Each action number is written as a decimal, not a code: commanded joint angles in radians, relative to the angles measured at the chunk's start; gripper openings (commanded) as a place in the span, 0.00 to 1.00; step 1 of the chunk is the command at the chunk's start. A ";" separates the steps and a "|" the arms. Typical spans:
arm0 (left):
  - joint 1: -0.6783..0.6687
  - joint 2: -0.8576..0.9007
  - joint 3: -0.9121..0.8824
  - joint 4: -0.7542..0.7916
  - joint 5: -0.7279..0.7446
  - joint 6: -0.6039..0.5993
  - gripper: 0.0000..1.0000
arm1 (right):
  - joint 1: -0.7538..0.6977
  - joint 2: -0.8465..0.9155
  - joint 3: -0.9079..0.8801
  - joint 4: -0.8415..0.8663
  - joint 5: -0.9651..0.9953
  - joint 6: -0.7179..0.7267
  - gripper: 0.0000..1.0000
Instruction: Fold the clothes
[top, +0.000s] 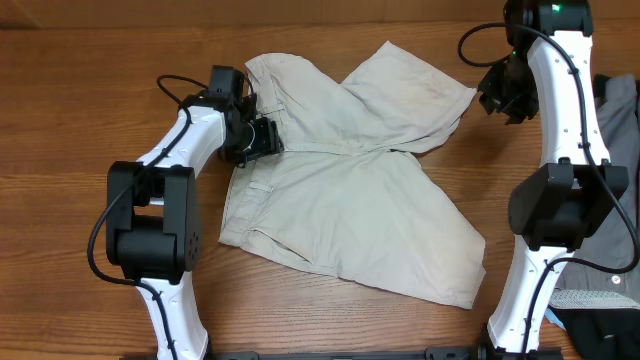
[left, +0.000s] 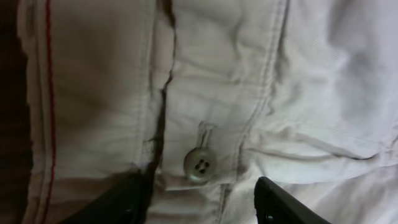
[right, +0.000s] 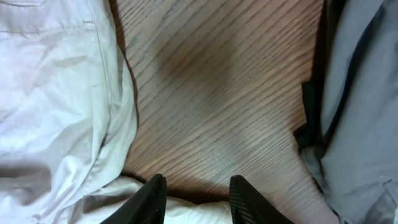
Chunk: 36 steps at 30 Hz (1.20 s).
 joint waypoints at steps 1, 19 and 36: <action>0.004 0.026 0.012 0.035 0.137 0.019 0.54 | -0.004 -0.066 0.009 0.001 0.003 -0.003 0.37; 0.004 0.025 0.011 0.056 0.256 0.019 0.22 | -0.016 -0.076 0.009 0.001 0.021 -0.022 0.36; -0.018 0.009 0.024 -0.034 0.107 0.026 0.04 | -0.016 -0.076 0.009 0.002 0.021 -0.034 0.38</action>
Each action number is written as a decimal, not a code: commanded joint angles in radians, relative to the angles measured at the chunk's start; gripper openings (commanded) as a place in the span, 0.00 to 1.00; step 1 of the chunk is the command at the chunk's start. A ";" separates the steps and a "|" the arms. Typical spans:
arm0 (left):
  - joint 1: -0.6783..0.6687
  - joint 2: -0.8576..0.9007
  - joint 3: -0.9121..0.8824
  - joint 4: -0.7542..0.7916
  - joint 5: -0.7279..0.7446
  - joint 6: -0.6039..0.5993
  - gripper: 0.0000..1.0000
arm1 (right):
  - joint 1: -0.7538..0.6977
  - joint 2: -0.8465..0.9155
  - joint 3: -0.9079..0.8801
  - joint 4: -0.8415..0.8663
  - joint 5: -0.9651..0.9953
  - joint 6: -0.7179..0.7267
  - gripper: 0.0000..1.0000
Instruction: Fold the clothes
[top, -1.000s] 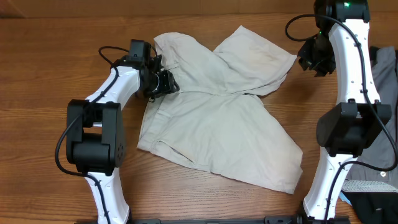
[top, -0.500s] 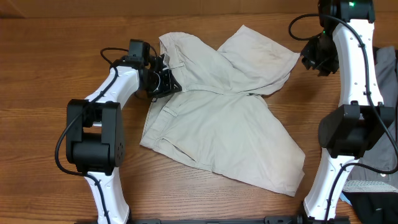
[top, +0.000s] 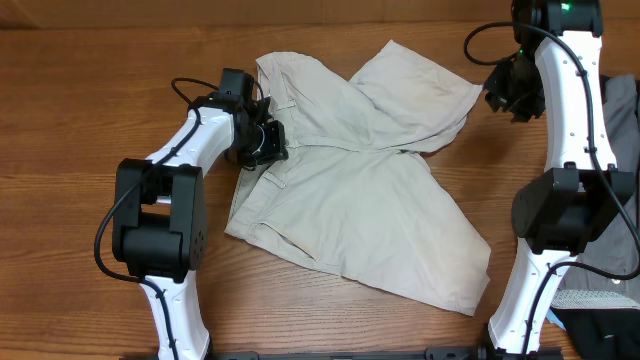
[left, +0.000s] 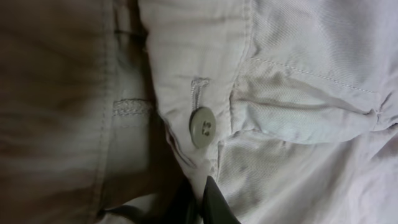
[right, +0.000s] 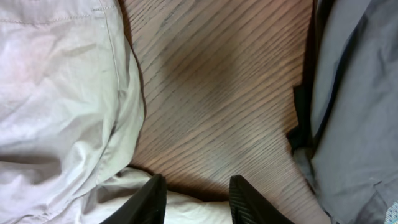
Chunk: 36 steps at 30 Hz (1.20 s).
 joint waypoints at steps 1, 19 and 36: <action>0.032 -0.016 0.034 -0.028 0.018 0.019 0.04 | -0.004 -0.049 0.008 0.006 0.016 -0.027 0.39; 0.139 -0.179 0.095 -0.275 -0.177 0.011 0.04 | 0.013 0.075 -0.055 0.189 -0.277 -0.260 0.42; 0.119 -0.108 0.095 -0.351 -0.290 0.011 0.04 | 0.048 0.092 -0.486 0.651 -0.367 -0.287 0.33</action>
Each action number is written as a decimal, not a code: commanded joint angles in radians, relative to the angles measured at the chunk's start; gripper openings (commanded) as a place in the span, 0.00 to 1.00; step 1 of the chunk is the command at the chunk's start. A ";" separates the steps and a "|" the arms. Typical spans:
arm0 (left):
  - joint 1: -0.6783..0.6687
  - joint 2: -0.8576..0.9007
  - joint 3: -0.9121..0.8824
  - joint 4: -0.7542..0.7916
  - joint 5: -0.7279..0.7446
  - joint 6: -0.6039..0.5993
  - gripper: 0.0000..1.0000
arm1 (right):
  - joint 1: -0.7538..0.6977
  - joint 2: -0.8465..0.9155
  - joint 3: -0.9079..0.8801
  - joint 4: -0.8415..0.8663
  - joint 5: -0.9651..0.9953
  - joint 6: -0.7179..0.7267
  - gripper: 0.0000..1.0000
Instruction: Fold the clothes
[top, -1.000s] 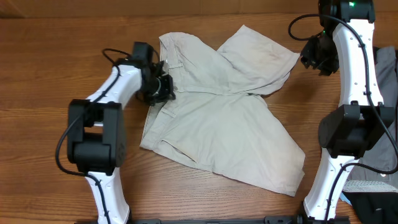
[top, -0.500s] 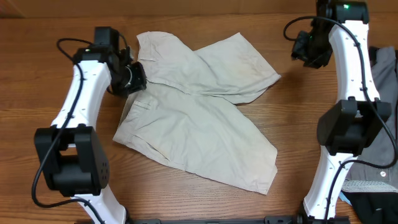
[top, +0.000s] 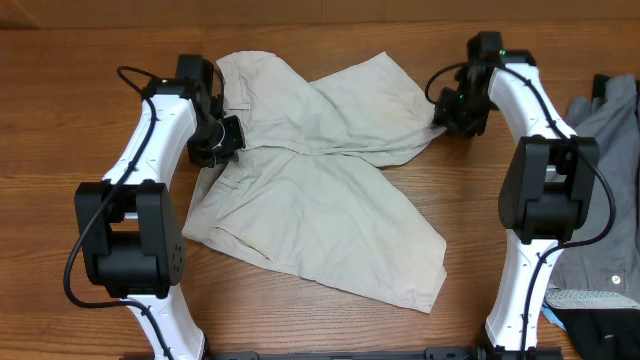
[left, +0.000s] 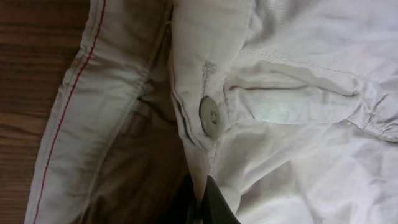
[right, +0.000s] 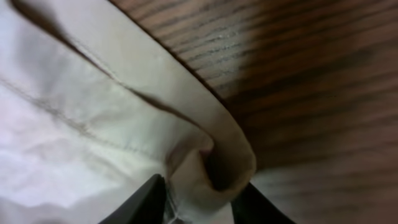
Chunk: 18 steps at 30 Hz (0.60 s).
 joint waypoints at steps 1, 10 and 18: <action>0.001 0.003 0.003 -0.019 -0.050 0.007 0.04 | -0.003 0.003 -0.043 0.055 -0.024 -0.003 0.23; 0.031 0.003 0.003 -0.041 -0.177 -0.138 0.04 | -0.032 -0.007 0.153 -0.152 0.132 0.117 0.04; 0.039 0.003 0.003 -0.072 -0.167 -0.186 0.04 | -0.033 -0.004 0.222 -0.299 0.191 0.128 0.07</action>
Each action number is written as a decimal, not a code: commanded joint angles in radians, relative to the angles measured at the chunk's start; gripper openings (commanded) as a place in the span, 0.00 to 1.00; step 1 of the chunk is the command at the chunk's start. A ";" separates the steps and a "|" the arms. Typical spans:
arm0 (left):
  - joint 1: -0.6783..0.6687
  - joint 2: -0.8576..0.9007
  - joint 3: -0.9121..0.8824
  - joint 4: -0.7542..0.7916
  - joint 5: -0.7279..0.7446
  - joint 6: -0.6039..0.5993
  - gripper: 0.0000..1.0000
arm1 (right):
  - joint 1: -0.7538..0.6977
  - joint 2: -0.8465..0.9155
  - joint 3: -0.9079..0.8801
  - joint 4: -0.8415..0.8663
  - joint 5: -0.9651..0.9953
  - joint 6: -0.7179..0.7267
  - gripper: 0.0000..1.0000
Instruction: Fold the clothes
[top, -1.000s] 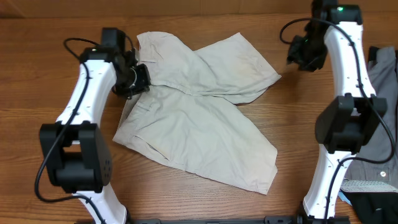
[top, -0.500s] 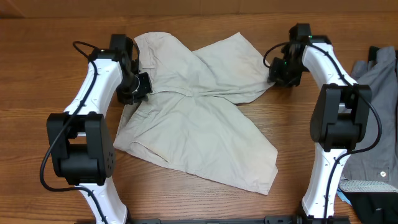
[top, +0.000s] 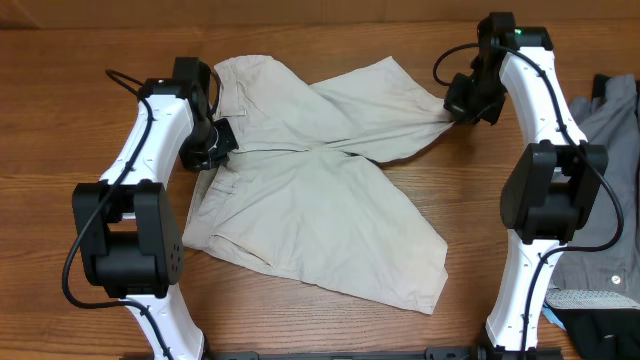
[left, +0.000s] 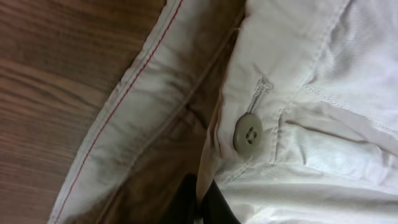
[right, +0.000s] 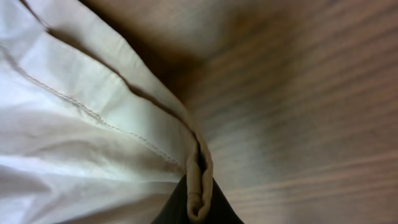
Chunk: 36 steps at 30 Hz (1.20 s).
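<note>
Beige shorts (top: 320, 190) lie spread on the wooden table, one leg folded across toward the back right. My left gripper (top: 212, 143) is shut on the waistband by the button (left: 247, 134) at the shorts' left edge; in the left wrist view the left gripper (left: 200, 202) pinches that fabric. My right gripper (top: 462, 107) is shut on the hem of the upper leg at the far right, and in the right wrist view the right gripper (right: 198, 205) has the folded hem (right: 200, 174) squeezed between its fingers.
A grey garment (top: 612, 120) lies at the right edge of the table, with dark and patterned cloth (top: 590, 310) at the lower right. Bare wood (top: 80, 120) surrounds the shorts on the left and front.
My right gripper has shut on the leg hem and pulled it taut to the right, slightly lifted. My left gripper still holds the waistband, shifted a little left.
At first my left gripper was open over the waistband button and the right one open beside the leg hem. Then the left was shut on the waistband. Later the shorts lay further left with the right gripper open around the hem, which it now grips.
</note>
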 joint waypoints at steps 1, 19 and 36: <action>0.019 0.003 0.003 -0.047 -0.069 -0.072 0.04 | -0.021 -0.004 -0.011 -0.023 0.112 0.023 0.07; 0.031 0.009 0.003 0.026 -0.259 -0.191 0.10 | -0.030 -0.064 -0.004 -0.227 0.136 0.015 0.18; 0.171 -0.091 0.074 -0.172 -0.121 -0.021 0.49 | -0.079 -0.226 -0.005 -0.254 0.050 0.057 0.19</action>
